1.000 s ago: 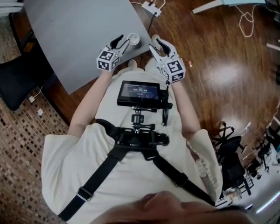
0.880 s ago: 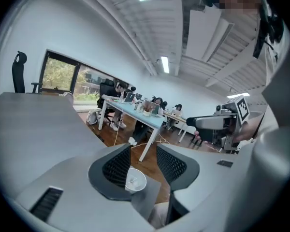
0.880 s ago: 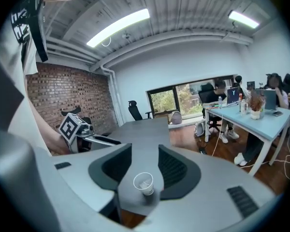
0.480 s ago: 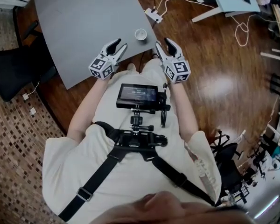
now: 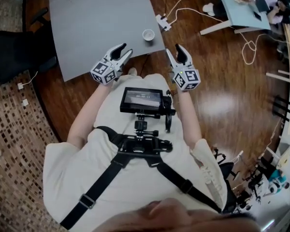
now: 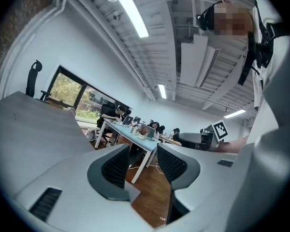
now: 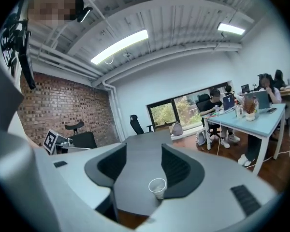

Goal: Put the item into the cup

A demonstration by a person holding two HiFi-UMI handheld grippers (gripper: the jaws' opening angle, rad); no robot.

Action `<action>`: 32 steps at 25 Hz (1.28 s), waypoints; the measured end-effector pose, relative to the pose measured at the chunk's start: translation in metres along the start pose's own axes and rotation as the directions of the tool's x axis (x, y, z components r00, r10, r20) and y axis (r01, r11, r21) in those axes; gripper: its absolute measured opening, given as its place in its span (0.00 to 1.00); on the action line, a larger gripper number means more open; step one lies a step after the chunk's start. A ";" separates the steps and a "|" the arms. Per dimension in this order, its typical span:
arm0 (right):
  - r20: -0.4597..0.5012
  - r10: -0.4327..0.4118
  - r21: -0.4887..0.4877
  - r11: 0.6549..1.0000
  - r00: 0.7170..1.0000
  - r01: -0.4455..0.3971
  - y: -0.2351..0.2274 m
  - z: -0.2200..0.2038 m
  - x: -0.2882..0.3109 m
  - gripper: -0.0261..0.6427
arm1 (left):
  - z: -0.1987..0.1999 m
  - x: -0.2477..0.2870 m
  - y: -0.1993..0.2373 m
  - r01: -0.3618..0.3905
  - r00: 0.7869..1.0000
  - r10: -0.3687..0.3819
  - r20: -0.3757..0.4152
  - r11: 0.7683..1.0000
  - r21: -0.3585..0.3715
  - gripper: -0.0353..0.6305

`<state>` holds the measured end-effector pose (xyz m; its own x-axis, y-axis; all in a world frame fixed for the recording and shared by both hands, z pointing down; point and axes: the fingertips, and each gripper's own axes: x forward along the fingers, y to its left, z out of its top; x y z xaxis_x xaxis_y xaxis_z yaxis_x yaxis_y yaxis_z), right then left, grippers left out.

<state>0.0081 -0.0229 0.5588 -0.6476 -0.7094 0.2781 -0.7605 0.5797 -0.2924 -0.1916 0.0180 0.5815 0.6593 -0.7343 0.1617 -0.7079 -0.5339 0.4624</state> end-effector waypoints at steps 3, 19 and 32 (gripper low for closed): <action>-0.002 0.033 -0.001 0.999 0.999 -0.033 0.006 0.007 -0.009 0.42 | 0.003 -0.006 -0.005 -0.034 0.999 0.036 0.041 0.999 -0.042 0.32; -0.030 0.125 -0.009 0.992 0.992 -0.125 -0.005 -0.024 -0.148 0.39 | -0.058 -0.044 -0.121 -0.163 0.977 0.179 0.120 0.978 -0.134 0.18; -0.069 0.175 -0.046 0.983 0.982 -0.178 0.044 -0.081 -0.210 0.37 | -0.116 -0.140 -0.163 -0.306 0.944 0.324 0.061 0.931 -0.197 0.06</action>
<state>0.1065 0.1842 0.5611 -0.7721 -0.5681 0.2848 -0.6344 0.7146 -0.2947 -0.1390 0.2562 0.5853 0.3781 -0.8916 0.2493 -0.8113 -0.1894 0.5531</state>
